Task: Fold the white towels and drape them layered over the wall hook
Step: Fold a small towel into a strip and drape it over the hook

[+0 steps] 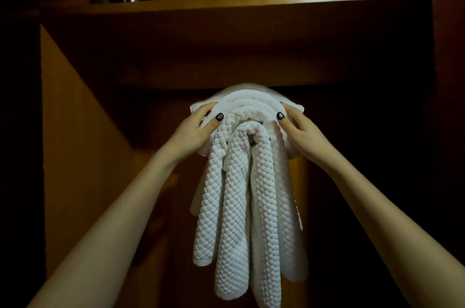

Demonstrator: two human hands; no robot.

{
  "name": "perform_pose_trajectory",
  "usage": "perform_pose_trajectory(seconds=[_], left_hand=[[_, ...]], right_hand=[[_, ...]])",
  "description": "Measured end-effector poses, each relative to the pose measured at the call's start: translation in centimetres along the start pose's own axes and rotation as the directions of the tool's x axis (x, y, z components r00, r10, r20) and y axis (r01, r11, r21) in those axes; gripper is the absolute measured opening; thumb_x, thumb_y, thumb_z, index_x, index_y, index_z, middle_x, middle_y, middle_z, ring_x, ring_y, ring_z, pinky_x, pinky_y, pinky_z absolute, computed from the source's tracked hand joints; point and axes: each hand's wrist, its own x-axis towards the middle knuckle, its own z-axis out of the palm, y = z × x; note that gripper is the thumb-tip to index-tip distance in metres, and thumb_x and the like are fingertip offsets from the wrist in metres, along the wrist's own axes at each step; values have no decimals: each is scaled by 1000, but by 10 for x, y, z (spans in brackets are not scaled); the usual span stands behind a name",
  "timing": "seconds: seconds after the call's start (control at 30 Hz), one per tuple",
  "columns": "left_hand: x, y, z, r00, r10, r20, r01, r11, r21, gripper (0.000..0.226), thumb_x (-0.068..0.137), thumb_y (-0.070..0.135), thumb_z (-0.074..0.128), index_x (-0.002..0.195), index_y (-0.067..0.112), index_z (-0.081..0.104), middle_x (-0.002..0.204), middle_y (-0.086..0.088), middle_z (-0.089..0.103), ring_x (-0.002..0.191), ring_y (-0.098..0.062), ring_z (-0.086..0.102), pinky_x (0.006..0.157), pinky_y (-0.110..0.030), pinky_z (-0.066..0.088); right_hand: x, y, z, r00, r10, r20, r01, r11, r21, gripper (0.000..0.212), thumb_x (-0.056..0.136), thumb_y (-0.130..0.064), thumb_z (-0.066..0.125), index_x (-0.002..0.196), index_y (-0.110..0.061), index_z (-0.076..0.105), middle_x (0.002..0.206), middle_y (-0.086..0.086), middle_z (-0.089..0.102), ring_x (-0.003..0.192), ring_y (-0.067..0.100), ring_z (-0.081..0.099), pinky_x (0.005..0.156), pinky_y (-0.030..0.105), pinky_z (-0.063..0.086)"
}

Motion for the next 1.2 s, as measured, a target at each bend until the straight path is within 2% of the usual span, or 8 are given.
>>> perform_pose_trajectory(seconds=[0.2, 0.27, 0.4, 0.53, 0.63, 0.77, 1.03, 1.2], left_hand=[[-8, -2, 5, 998, -52, 43, 52, 999, 10, 50, 102, 45, 33, 146, 23, 37, 148, 0, 43, 136, -17, 40, 107, -32, 32], [-9, 6, 3, 997, -22, 72, 13, 991, 134, 60, 100, 50, 34, 150, 18, 31, 153, -4, 38, 141, -21, 35, 114, -40, 29], [-20, 33, 21, 989, 123, -85, -72, 893, 445, 59, 100, 41, 44, 152, 17, 27, 158, -3, 28, 147, -22, 22, 119, -56, 6], [-41, 64, 53, 947, 304, -100, -243, 887, 393, 50, 99, 28, 48, 147, 14, 39, 154, -2, 38, 147, -17, 21, 121, -51, 6], [-62, 83, 85, 941, 325, -96, -283, 909, 304, 47, 99, 26, 48, 143, 11, 44, 151, -5, 42, 146, -20, 25, 120, -50, 13], [-89, 110, 135, 930, 363, -56, -347, 919, 185, 45, 97, 21, 49, 140, 8, 47, 148, -9, 44, 143, -23, 32, 116, -52, 24], [-187, 216, 260, 866, 441, 235, -441, 896, -53, 48, 99, 27, 49, 144, 12, 42, 155, -2, 35, 147, -17, 22, 120, -47, 17], [-271, 319, 337, 768, 500, 400, -440, 866, -238, 50, 100, 30, 47, 148, 19, 37, 159, 2, 25, 149, -15, 10, 120, -44, 10]], right_hand=[[-4, -3, -2, 999, 7, 45, -8, 1000, 13, 46, 101, -43, 47, 145, -31, 43, 140, -12, 53, 127, 5, 50, 108, 37, 43], [-5, -9, -2, 999, 12, 33, -12, 1000, -6, 45, 101, -44, 47, 144, -30, 45, 138, -13, 55, 126, 3, 51, 109, 36, 42], [-24, -21, 5, 994, 38, -99, -45, 996, -72, 54, 101, -37, 49, 150, -21, 36, 153, -4, 41, 138, 9, 39, 109, 26, 33], [-62, -32, 4, 974, -95, -205, 28, 951, -309, 55, 98, -22, 53, 149, -9, 36, 153, 7, 39, 141, 20, 33, 115, 31, 26], [-102, -34, -11, 975, -32, -222, -61, 915, -398, 57, 100, -24, 52, 151, -12, 31, 160, 8, 24, 151, 24, 10, 122, 37, 9], [-171, -35, -64, 956, 27, -293, -169, 867, -469, 53, 100, -24, 52, 150, -18, 34, 161, 6, 21, 151, 24, 5, 122, 40, 8], [-343, -53, -204, 862, 336, -378, -505, 530, -681, 55, 101, -31, 48, 153, -25, 29, 163, 4, 16, 151, 26, 2, 123, 47, 9], [-489, -89, -284, 686, 485, -542, -704, 255, -663, 58, 101, -34, 49, 153, -21, 28, 163, 9, 13, 151, 27, 7, 122, 46, 12]])
